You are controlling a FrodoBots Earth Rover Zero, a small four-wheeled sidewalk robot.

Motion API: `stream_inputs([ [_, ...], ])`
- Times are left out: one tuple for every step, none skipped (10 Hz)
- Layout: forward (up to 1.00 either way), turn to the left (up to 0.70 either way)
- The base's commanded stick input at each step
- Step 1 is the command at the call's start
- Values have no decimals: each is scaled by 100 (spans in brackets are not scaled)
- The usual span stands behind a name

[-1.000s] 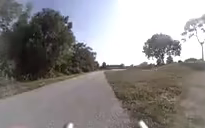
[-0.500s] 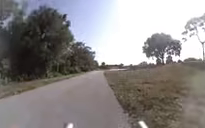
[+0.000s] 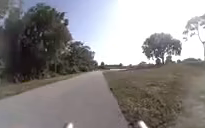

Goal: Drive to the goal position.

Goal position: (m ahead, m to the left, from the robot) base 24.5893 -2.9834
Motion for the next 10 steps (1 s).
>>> stream_inputs([
  [100,0],
  [100,0],
  [100,0],
  [100,0],
  [100,0],
  [100,0],
  [100,0],
  [100,0],
  [100,0],
  [100,0],
])
